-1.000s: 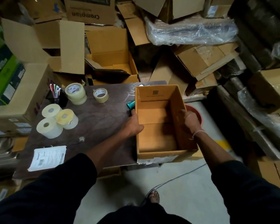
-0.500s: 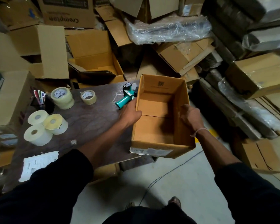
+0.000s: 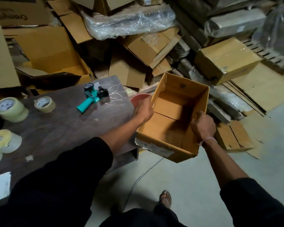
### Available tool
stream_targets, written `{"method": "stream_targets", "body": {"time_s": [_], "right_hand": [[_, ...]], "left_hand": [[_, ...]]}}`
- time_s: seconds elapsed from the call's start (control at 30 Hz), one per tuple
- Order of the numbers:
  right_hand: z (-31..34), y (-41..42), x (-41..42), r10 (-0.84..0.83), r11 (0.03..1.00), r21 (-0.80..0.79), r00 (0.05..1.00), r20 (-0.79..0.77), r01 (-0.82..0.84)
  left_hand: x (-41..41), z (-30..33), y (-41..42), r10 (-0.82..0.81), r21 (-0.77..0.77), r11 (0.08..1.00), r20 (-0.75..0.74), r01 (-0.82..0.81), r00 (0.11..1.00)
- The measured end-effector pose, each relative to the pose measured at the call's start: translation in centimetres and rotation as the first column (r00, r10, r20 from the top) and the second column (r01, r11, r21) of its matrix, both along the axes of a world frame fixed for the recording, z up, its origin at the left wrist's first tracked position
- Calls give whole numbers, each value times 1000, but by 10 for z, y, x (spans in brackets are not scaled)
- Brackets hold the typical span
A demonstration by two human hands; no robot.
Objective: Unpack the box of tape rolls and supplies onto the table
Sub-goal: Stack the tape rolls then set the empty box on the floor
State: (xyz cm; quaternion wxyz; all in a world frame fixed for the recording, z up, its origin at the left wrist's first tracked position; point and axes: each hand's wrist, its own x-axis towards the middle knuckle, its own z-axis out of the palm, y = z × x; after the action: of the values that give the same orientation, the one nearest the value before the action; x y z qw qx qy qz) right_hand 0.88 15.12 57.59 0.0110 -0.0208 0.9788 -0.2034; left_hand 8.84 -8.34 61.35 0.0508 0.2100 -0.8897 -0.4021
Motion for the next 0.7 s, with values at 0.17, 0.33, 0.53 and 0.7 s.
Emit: {"method": "stream_targets", "body": {"time_s": [0.17,0.33,0.53,0.7], "right_hand": [[-37,62,-42,36,998,47,996,85,-40],[-77,101,-79,140,985,69,972,189,-155],[-132,112,-102,292,934,79,875,386,-347],[-198,108,-104,291,916,86,795,532,-393]], "left_hand": [[-32,-39,69,12,-19,1000,155,-9,988],[-50,-87,116,74,35,996,284,-87,956],[-45,-147,138,161,170,946,492,-276,855],[-37,-214,138,179,192,917,587,-351,789]]}}
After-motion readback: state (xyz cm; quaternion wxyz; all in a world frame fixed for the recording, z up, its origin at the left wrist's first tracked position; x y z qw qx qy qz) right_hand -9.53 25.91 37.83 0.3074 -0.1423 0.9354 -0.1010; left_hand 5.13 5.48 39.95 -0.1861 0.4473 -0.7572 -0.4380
